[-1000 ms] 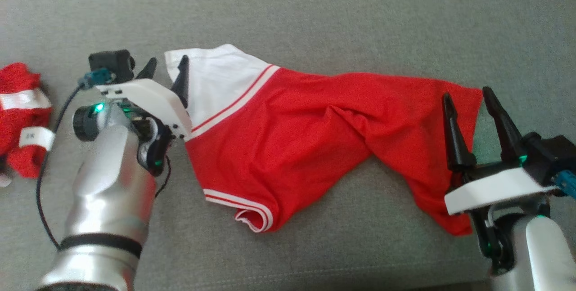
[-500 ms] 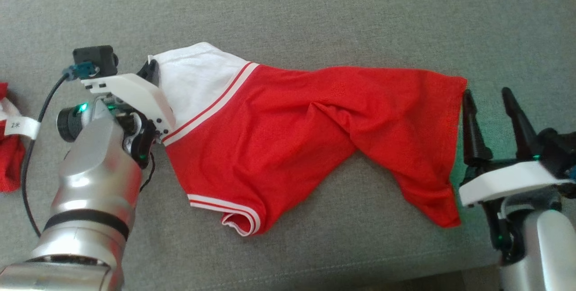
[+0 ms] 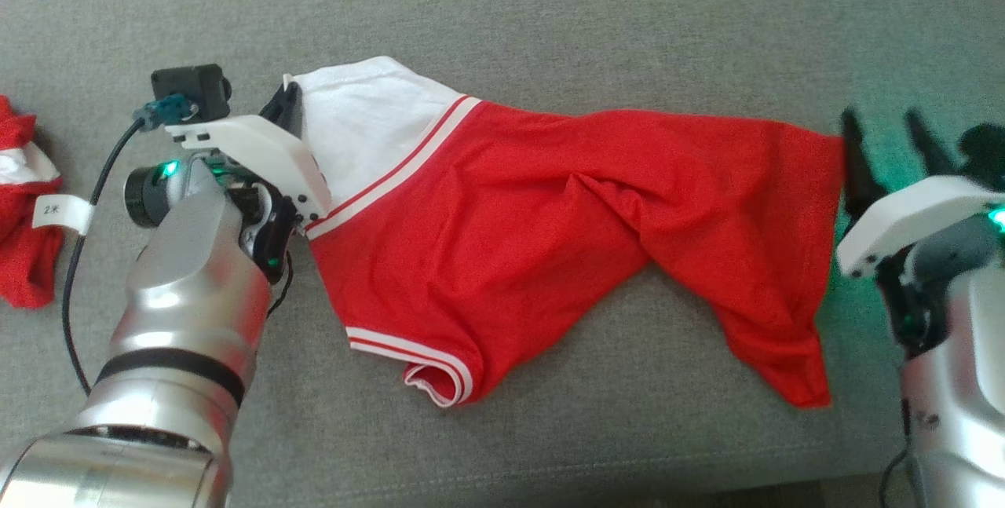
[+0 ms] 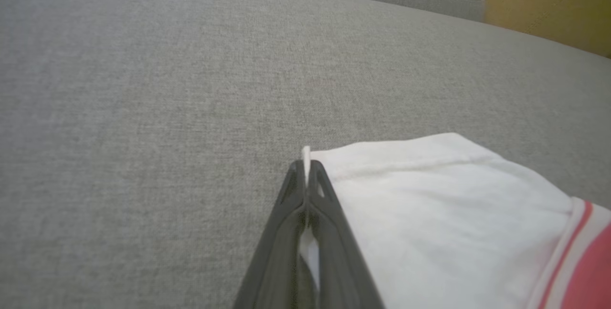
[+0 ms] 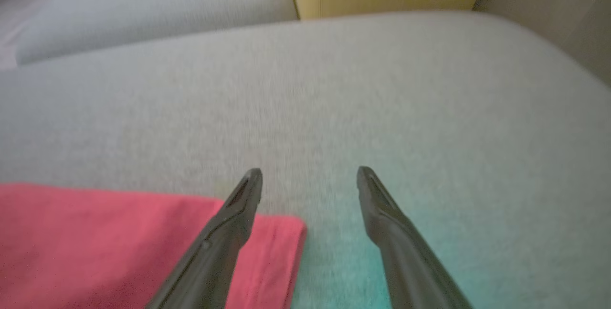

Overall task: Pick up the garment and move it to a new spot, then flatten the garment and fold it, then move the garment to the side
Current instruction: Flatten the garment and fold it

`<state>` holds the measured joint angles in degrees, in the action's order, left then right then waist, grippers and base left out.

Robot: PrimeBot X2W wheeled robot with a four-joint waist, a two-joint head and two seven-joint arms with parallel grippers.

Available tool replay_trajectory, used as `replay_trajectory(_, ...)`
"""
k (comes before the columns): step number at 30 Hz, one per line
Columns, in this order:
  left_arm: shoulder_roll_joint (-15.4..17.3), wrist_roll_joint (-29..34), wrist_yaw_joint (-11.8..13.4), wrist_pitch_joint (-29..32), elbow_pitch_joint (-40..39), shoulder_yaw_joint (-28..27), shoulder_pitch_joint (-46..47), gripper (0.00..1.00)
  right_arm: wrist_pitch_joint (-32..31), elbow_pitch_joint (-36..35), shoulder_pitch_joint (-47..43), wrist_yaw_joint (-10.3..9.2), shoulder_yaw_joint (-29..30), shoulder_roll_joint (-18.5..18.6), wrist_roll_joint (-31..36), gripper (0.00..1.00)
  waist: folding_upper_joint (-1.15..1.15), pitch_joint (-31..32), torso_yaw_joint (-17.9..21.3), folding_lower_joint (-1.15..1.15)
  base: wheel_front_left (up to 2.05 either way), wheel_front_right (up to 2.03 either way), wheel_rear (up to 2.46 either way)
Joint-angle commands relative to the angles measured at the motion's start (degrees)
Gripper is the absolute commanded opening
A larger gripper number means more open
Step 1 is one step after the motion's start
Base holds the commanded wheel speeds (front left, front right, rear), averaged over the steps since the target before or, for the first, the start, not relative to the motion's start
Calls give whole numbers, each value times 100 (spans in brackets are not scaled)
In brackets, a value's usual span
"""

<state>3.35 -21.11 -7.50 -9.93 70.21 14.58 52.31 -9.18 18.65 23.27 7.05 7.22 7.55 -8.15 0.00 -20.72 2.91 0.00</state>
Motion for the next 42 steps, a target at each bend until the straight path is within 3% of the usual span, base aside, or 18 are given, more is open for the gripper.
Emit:
replay_trajectory(1, 116, -90, 3, -70, -103, 24, 138, 0, -282, 108, -5, 44, -187, 76, -133, 100, 0, -45, -49, 0, 0, 0, 0)
replay_trajectory(7, 128, -275, 2, -192, -159, 250, 173, 0, -936, 382, -51, 44, -452, 143, -458, 100, 0, -93, -76, 0, 0, 0, 0)
replay_trajectory(8, 140, -305, 2, -213, -173, 283, 186, 0, -995, 383, -47, 44, -468, 156, -527, 84, 0, -97, -80, 0, 0, 0, 0)
replay_trajectory(9, 147, -338, 2, -233, -187, 314, 196, 0, -1046, 392, -44, 44, -472, 174, -581, 44, 0, -97, -86, 0, 0, 0, 0)
replay_trajectory(10, 155, -369, 2, -252, -199, 345, 204, 0, -1093, 403, -42, 44, -481, 196, -626, 15, 0, -97, -94, 0, 0, 0, 0)
replay_trajectory(11, 163, -402, 2, -274, -214, 372, 211, 0, -1117, 409, -36, 44, -485, 220, -674, 0, 0, -98, -104, 0, 0, 0, 0)
replay_trajectory(14, 216, -482, 2, -365, -290, 441, 234, 0, -1021, 334, 1, 44, -488, 299, -781, 0, 0, -97, -130, 0, 0, 0, 0)
replay_trajectory(19, 408, -517, 2, -497, -746, 429, 240, 0, -238, -29, 132, 44, -278, 425, -725, 0, 0, 42, -138, 0, 0, 0, 0)
replay_trajectory(28, 732, 97, 221, -506, -3771, -372, -219, 0, 682, -1389, 270, 44, 4, 583, -679, 0, 0, 623, -179, 0, 0, 0, 0)
replay_trajectory(36, 773, 535, 306, -501, -5944, -604, -446, 0, 496, -3122, 304, 44, 194, 665, -557, 0, 0, 1354, -190, 0, 0, 0, 0)
replay_trajectory(42, 804, 633, 481, -47, -6841, -540, -200, 0, 47, -3862, 511, 44, 379, 762, -580, 0, 0, 1651, -199, 0, 0, 0, 0)
